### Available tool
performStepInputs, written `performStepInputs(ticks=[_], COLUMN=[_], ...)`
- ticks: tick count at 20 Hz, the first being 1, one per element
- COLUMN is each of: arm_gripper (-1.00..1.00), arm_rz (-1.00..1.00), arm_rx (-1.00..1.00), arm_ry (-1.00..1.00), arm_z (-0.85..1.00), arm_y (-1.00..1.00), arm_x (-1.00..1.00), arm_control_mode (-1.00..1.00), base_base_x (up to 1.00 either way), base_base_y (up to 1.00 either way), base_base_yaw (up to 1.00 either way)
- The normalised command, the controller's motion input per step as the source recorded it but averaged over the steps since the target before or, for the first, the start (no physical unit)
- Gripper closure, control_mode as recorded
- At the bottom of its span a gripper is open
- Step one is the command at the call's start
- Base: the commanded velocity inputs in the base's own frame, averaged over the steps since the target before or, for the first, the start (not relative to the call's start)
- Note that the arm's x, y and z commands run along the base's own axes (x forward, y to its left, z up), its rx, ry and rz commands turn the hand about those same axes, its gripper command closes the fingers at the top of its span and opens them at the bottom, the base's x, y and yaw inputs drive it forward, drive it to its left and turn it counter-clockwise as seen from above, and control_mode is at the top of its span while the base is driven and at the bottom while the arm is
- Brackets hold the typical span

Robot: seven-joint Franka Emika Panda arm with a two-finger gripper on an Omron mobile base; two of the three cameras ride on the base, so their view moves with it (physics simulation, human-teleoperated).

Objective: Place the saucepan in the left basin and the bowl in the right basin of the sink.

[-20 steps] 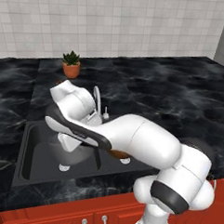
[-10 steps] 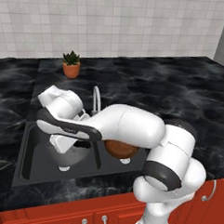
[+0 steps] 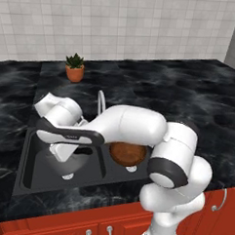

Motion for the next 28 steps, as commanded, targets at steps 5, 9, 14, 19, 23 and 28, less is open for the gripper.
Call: performStepInputs(ticks=[5,9,14,19,23,28], arm_gripper=[1.00,1.00,1.00,1.00,1.00,1.00], arm_rz=[0.06,0.00,0.00,0.00,0.00,0.00], arm_rx=[0.06,0.05,0.02,0.03,0.05,0.04], arm_ry=[0.00,0.00,0.00,0.00,0.00,0.00], arm_z=[-0.14,-0.18,-0.21,-0.24,-0.24,-0.26], arm_y=[0.03,0.04,0.07,0.11,0.14,0.12], arm_x=[0.25,0.33,0.35,0.29,0.29,0.26], arm_control_mode=[-1.00,-1.00,-1.00,-1.00,-1.00,-1.00], base_base_x=[0.00,0.00,0.00,0.00,0.00,0.00], base_base_y=[0.00,0.00,0.00,0.00,0.00,0.00], base_base_yaw=[0.00,0.00,0.00,0.00,0.00,0.00])
